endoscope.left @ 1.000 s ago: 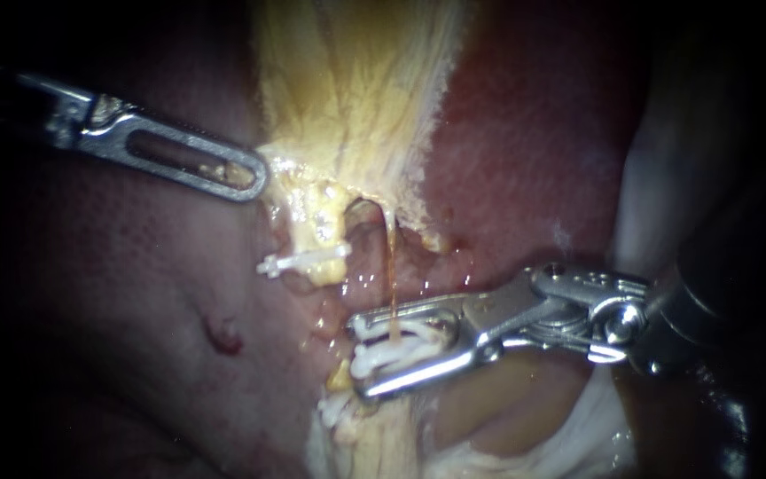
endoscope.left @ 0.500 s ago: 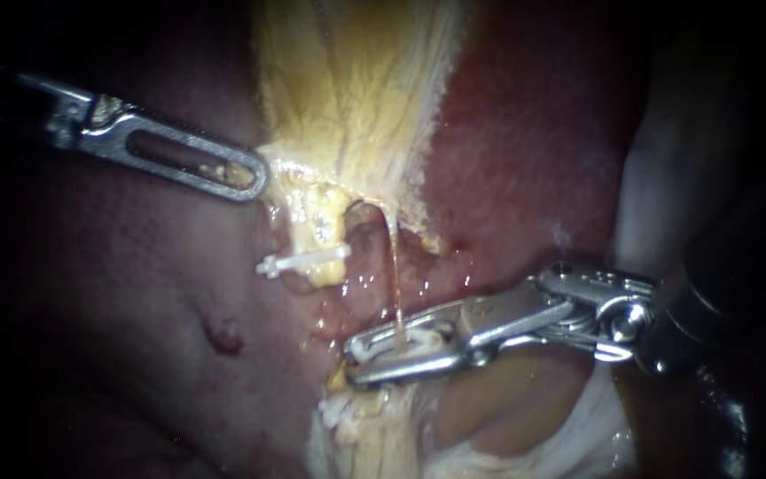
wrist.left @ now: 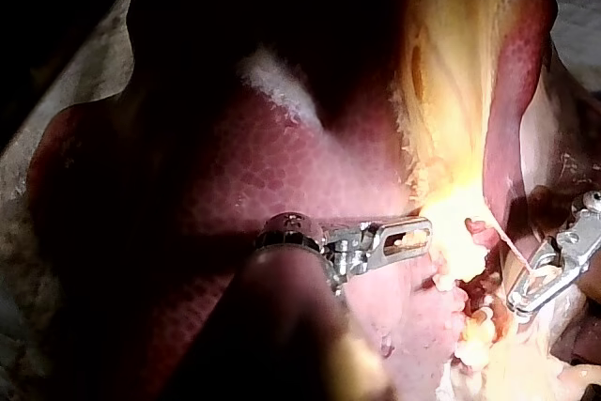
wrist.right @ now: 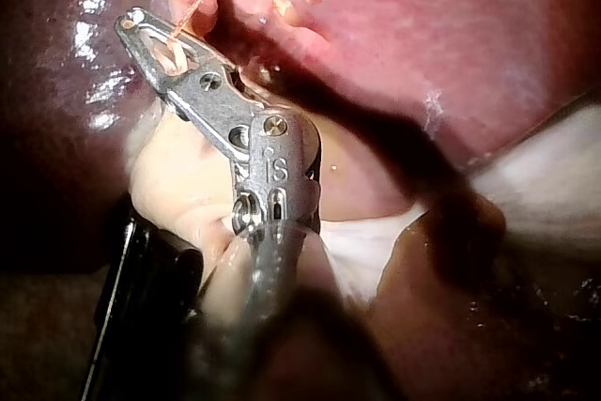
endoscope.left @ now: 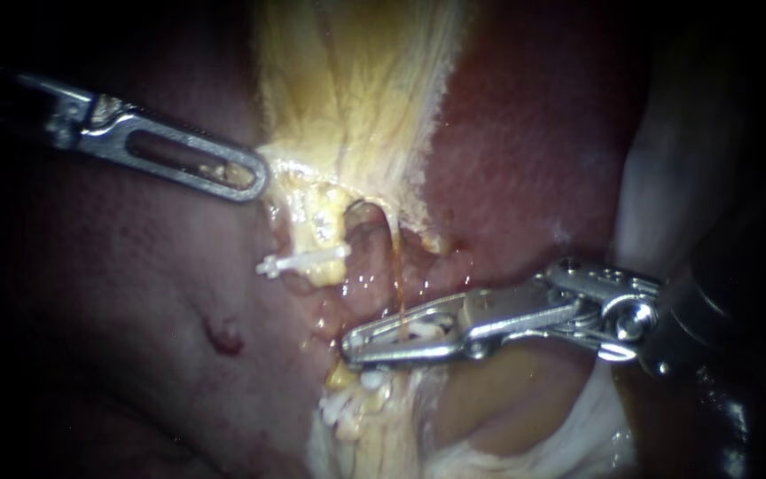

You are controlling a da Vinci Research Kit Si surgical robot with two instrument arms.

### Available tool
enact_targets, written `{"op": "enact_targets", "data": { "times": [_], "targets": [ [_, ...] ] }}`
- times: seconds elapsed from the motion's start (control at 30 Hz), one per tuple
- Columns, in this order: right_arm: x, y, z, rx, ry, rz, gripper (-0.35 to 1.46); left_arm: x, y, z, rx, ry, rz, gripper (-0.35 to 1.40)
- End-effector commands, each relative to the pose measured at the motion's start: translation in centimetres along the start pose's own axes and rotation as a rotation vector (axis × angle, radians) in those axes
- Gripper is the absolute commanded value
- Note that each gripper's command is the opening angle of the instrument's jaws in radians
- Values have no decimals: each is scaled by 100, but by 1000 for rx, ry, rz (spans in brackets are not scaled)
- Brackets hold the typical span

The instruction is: Clipping second clip right tube

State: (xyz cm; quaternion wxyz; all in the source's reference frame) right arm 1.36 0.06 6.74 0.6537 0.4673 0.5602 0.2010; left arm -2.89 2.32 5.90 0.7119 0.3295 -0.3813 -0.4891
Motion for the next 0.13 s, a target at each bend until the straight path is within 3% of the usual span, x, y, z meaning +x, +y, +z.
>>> {"op": "enact_targets", "data": {
  "times": [0.03, 0.13],
  "targets": [
    [-1, 1, 0, 2, -1, -1, -35, 0, 0, 1, 0, 0, 0, -35],
    [-2, 2, -1, 2, -1, -1, -35, 0, 0, 0, 0, 0, 0, -35]
  ]
}}
